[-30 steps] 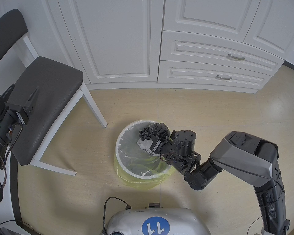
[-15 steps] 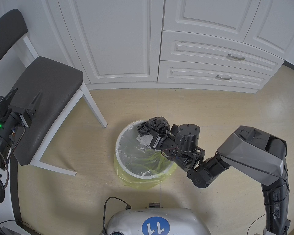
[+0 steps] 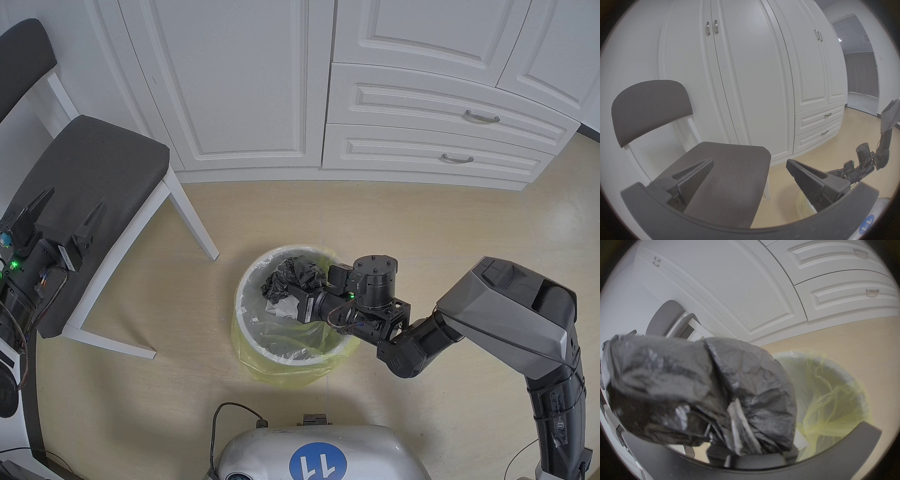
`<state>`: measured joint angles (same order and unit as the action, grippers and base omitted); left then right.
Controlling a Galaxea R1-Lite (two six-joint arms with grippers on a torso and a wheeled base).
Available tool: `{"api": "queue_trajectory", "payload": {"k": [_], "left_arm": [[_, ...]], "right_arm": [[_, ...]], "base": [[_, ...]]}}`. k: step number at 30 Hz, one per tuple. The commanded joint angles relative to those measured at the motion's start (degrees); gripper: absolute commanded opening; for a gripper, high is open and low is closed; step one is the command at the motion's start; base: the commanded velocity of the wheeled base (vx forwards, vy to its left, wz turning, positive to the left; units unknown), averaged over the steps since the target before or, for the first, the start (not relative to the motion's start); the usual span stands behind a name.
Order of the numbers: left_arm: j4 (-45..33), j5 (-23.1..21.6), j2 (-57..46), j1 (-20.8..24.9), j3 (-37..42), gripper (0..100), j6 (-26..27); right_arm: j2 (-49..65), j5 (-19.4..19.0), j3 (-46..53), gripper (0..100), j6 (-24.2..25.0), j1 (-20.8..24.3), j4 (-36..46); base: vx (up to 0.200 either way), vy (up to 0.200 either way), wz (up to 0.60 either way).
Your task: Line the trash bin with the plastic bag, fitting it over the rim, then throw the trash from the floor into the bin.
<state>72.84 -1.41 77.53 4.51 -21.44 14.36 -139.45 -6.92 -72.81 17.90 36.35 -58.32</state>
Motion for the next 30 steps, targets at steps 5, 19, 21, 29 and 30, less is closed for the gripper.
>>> {"api": "queue_trajectory", "payload": {"k": [5, 19, 21, 29, 30], "left_arm": [[0.2, 0.0, 0.2, 0.1, 0.1, 100, 0.0], [0.3, 0.0, 0.0, -0.1, 0.1, 100, 0.0], [0.3, 0.0, 0.0, -0.1, 0.1, 100, 0.0], [0.4, -0.1, 0.3, -0.1, 0.2, 100, 0.1], [0.4, -0.1, 0.3, -0.1, 0.2, 100, 0.1]], "right_arm": [[-5.9, -0.3, -4.4, 0, -3.0, -0.1, 1.2], [-8.2, -0.4, -7.4, 0, -3.3, -0.4, 1.5], [-7.9, -0.4, -7.2, 100, -3.2, -0.4, 0.9], [-4.5, 0.0, -3.5, 100, -2.8, -0.5, -5.2], [-4.2, 0.0, -2.9, 100, -2.8, -0.5, -5.6]], "base": [[0.0, 0.0, 0.0], [0.0, 0.0, 0.0], [0.0, 0.0, 0.0], [0.0, 0.0, 0.0], [0.0, 0.0, 0.0]]}}
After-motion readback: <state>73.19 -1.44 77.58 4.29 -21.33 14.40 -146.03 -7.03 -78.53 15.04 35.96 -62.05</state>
